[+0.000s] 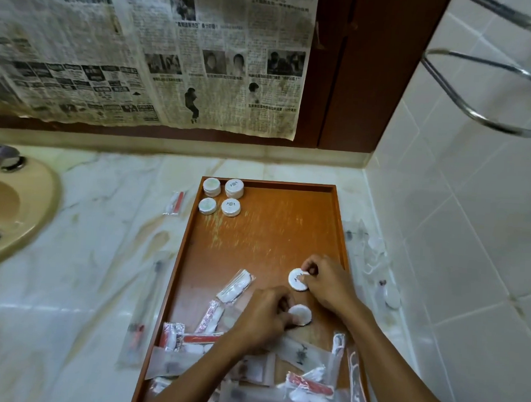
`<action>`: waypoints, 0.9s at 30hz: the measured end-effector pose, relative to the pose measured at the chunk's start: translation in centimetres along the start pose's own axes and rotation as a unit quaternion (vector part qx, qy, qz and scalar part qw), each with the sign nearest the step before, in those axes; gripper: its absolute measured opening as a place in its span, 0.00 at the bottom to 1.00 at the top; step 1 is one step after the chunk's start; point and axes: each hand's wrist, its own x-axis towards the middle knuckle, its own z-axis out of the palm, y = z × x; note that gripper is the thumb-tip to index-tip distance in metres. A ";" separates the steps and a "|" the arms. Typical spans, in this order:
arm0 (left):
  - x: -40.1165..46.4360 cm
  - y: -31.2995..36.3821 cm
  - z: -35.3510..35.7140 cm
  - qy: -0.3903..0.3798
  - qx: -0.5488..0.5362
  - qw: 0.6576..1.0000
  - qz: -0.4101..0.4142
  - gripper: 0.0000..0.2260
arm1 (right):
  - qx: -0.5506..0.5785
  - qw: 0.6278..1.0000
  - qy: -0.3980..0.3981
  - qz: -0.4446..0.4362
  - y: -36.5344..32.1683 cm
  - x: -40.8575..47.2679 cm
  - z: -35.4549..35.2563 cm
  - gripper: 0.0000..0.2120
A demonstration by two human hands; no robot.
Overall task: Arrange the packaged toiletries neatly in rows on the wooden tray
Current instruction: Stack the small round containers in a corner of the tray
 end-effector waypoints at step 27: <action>-6.0 -9.0 -13.1 0.153 -0.482 0.853 -0.126 0.07 | 0.568 0.799 -0.006 0.198 -10.1 -3.5 4.9 0.07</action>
